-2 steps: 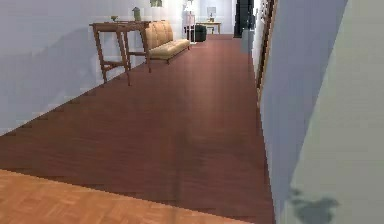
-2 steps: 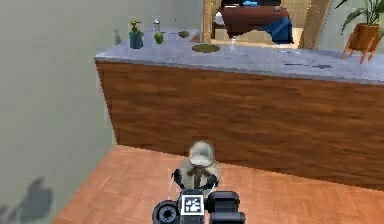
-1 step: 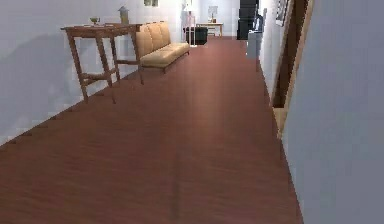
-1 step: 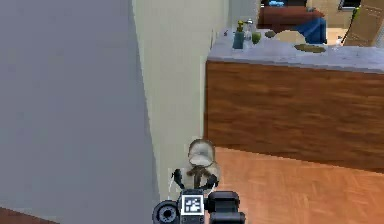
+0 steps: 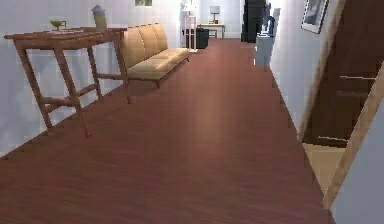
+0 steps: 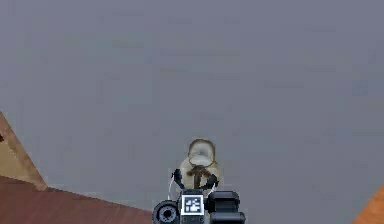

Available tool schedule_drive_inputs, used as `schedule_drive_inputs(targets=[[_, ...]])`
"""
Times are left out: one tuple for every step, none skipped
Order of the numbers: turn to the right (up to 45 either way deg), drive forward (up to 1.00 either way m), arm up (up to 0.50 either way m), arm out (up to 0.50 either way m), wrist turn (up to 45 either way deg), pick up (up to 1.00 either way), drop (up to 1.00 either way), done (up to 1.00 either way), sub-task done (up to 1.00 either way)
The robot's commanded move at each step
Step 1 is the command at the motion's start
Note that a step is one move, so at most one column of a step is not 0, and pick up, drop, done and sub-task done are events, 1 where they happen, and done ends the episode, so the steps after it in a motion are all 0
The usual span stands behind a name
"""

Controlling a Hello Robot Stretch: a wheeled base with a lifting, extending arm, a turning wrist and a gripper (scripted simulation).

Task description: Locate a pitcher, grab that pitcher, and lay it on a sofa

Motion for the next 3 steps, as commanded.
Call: schedule_drive_inputs(targets=[[0.0, 1.0, 0.0, 0.0, 0.0, 0.0, 0.0, 0.0, 0.0], [0.0, 1.0, 0.0, 0.0, 0.0, 0.0, 0.0, 0.0, 0.0], [3.0, 0.0, 0.0, 0.0, 0.0, 0.0, 0.0, 0.0, 0.0]])
